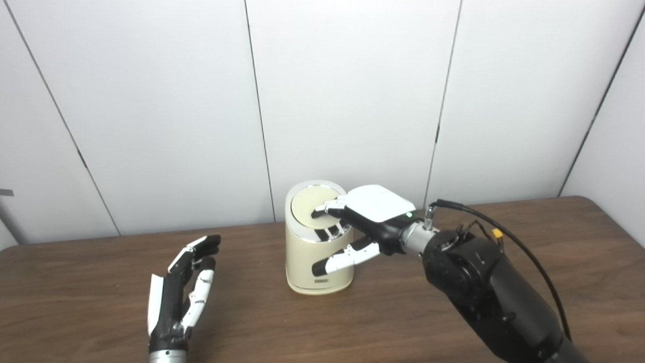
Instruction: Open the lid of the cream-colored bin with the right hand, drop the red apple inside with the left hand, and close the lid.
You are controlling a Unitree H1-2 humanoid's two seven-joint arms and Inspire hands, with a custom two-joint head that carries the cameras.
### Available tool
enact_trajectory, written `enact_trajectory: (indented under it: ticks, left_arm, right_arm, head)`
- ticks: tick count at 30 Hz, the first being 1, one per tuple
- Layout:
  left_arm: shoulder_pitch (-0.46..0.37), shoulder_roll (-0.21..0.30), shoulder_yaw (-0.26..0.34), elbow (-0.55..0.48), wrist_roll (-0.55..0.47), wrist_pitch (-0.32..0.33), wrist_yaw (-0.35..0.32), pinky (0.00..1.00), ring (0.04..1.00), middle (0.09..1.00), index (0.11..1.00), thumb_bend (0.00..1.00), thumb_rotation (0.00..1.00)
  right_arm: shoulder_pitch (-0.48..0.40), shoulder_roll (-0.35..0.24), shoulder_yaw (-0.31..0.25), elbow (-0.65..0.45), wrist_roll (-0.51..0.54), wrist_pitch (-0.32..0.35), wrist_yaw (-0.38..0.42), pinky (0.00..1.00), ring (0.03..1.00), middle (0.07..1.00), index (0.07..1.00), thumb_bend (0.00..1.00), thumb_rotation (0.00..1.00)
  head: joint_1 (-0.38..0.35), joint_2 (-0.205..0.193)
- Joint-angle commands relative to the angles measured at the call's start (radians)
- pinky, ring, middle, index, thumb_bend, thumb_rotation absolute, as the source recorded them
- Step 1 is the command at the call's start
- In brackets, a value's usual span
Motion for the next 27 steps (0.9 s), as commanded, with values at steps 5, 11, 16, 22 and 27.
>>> enact_trajectory:
  ticks: [5, 11, 16, 22, 27]
  left_arm:
    - [0.010, -0.024, -0.012, 0.005, 0.038, -0.020, 0.022, 0.66, 0.743, 0.759, 0.754, 0.44, 0.82]
    - [0.006, -0.031, -0.015, 0.008, 0.033, -0.020, 0.027, 0.66, 0.740, 0.757, 0.750, 0.42, 0.79]
    - [0.001, -0.039, -0.013, 0.010, 0.050, -0.019, 0.037, 0.66, 0.737, 0.751, 0.746, 0.41, 0.79]
    - [-0.002, -0.037, -0.016, 0.014, 0.043, -0.020, 0.038, 0.66, 0.740, 0.753, 0.749, 0.42, 0.79]
    - [-0.002, -0.036, -0.017, 0.017, 0.038, -0.020, 0.036, 0.65, 0.740, 0.752, 0.749, 0.42, 0.78]
  right_arm:
    - [0.047, -0.020, 0.055, -0.031, -0.095, -0.061, 0.016, 0.89, 0.928, 0.890, 0.847, 0.89, 0.93]
    - [0.101, -0.012, 0.050, -0.060, -0.082, -0.139, -0.077, 0.86, 0.899, 0.859, 0.819, 0.85, 0.87]
    - [0.120, -0.009, 0.050, -0.066, -0.105, -0.174, -0.117, 0.86, 0.887, 0.844, 0.806, 0.83, 0.85]
    - [0.132, -0.009, 0.058, -0.071, -0.143, -0.189, -0.103, 0.86, 0.879, 0.840, 0.794, 0.83, 0.86]
    - [0.134, -0.002, 0.032, -0.073, -0.119, -0.191, -0.112, 0.85, 0.884, 0.852, 0.803, 0.83, 0.86]
  head:
    - [0.003, 0.000]
    - [0.017, 0.002]
    - [0.019, 0.000]
    - [0.020, 0.000]
    - [0.021, -0.003]
